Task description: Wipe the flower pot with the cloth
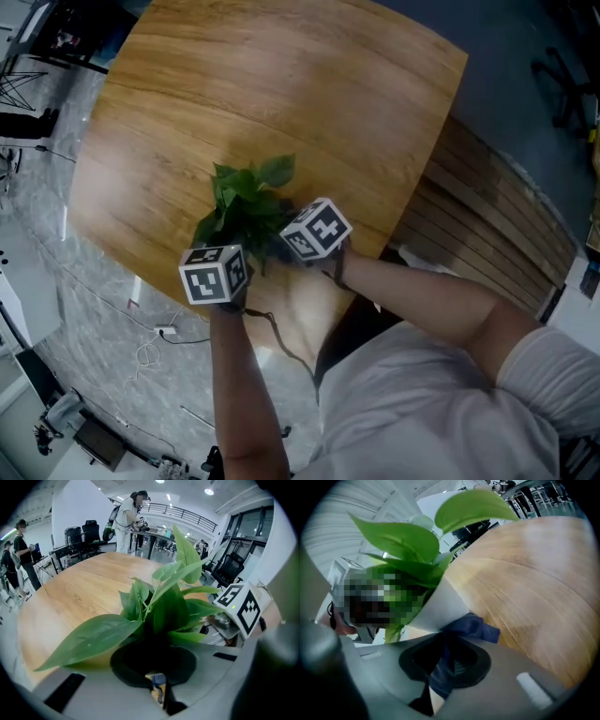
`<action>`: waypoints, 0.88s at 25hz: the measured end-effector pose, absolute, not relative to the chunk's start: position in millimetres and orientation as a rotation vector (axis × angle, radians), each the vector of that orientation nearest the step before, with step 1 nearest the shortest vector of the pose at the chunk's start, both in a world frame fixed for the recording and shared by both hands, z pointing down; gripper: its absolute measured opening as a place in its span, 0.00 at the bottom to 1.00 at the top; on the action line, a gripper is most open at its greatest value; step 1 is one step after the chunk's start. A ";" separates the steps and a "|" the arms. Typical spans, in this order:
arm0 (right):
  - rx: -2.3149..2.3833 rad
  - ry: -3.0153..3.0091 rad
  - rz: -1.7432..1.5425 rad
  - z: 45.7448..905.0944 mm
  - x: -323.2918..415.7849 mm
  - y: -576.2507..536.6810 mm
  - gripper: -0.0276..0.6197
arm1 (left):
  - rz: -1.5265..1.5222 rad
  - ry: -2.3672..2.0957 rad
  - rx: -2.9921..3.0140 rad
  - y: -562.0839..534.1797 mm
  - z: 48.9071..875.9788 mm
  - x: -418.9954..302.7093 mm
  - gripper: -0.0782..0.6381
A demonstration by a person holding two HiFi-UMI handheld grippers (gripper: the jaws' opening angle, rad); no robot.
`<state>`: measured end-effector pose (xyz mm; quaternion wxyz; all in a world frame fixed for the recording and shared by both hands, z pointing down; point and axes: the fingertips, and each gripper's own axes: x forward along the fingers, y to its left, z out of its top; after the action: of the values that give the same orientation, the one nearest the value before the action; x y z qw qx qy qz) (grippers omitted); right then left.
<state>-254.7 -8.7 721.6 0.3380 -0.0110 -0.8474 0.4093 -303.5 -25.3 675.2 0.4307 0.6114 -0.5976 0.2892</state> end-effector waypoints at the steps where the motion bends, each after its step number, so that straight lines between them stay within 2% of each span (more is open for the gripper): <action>1: -0.028 -2.206 1.057 727.9 -255.8 -9.6 0.11 | 0.715 -1.494 1.526 -25.2 676.5 -303.8 0.12; 4: -0.045 -2.225 1.053 723.2 -251.8 -6.2 0.11 | 0.692 -1.518 1.520 -21.5 679.4 -304.2 0.12; 9: -0.116 -2.313 1.006 667.0 -232.7 -4.3 0.11 | 0.629 -1.606 1.505 -18.3 658.3 -299.6 0.12; 22: -0.389 -2.557 0.488 489.3 -189.3 15.3 0.11 | 0.452 -1.923 1.520 29.0 512.8 -282.0 0.12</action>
<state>-189.3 15.3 489.3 0.2520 -0.1431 -0.9401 0.1794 -282.0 29.0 512.8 0.3189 0.5779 -0.7312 0.1720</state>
